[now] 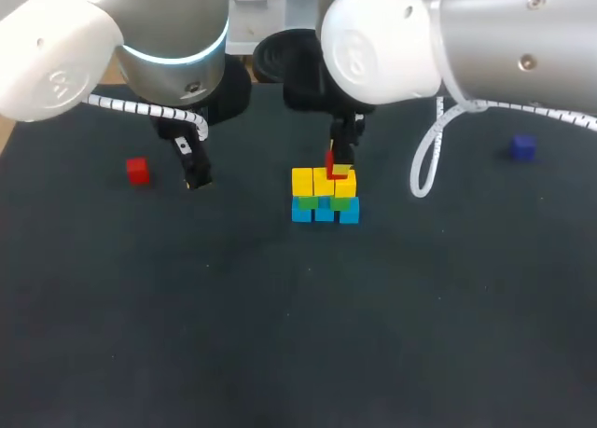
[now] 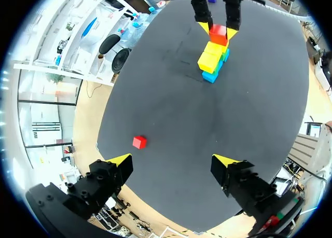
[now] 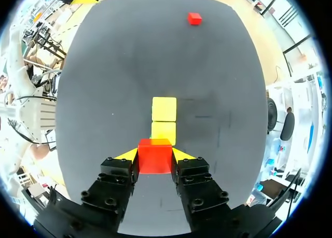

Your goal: Place the blue cubes, place green cubes on the blue cubes, place the yellow cubes on the green cubes, then place the red cubes on the yellow cubes, and place purple cube on the red cubes.

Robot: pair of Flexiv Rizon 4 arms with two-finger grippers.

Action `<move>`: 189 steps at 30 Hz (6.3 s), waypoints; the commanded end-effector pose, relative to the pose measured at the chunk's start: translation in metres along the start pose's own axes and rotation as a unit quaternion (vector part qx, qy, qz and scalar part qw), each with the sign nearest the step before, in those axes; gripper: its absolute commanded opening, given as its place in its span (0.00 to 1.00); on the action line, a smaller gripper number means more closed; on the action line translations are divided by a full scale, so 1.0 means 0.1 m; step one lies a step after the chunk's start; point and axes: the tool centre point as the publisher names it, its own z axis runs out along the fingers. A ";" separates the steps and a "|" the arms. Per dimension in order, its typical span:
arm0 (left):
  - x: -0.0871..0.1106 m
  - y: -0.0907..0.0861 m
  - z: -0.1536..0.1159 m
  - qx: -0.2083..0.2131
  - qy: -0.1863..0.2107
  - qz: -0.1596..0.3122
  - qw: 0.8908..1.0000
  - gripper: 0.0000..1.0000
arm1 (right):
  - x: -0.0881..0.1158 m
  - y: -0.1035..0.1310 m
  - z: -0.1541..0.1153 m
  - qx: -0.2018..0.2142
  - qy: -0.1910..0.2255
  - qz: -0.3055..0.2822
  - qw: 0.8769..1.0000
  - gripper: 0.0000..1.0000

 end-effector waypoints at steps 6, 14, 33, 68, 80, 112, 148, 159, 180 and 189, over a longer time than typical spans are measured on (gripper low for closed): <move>0.00 0.01 0.00 0.001 0.000 0.001 1.000 1.00 | 0.00 -0.06 0.04 -0.002 -0.002 0.000 1.000 0.00; 0.00 0.01 0.00 0.001 0.000 0.001 1.000 1.00 | -0.01 -0.11 0.07 -0.003 -0.003 0.001 1.000 0.00; 0.00 0.01 0.00 0.001 0.000 0.001 1.000 1.00 | 0.00 -0.14 0.14 -0.012 -0.002 0.002 1.000 0.00; 0.00 0.01 0.00 0.001 0.000 0.001 1.000 1.00 | 0.03 -0.05 -0.11 0.002 -0.009 0.005 1.000 1.00; 0.00 0.01 0.00 0.001 0.000 0.001 1.000 1.00 | 0.14 0.01 -0.59 0.053 -0.022 0.025 0.998 1.00; 0.00 0.01 0.00 0.001 0.000 0.001 1.000 1.00 | 0.70 0.23 -1.05 0.257 0.011 0.099 0.961 1.00; 0.46 0.32 -0.02 0.058 -0.016 -0.080 0.995 1.00 | 0.89 0.30 -0.86 0.305 -0.003 0.129 0.944 1.00; 0.53 0.04 0.40 0.110 0.056 0.071 0.990 1.00 | 0.89 0.30 -0.86 0.305 -0.003 0.129 0.944 1.00; 0.52 0.01 0.31 0.067 0.060 0.089 0.992 1.00 | 0.89 0.30 -0.86 0.305 -0.003 0.129 0.944 1.00; 0.69 0.59 0.48 -0.002 0.058 -0.002 0.998 1.00 | 0.89 0.30 -0.86 0.305 -0.003 0.129 0.944 1.00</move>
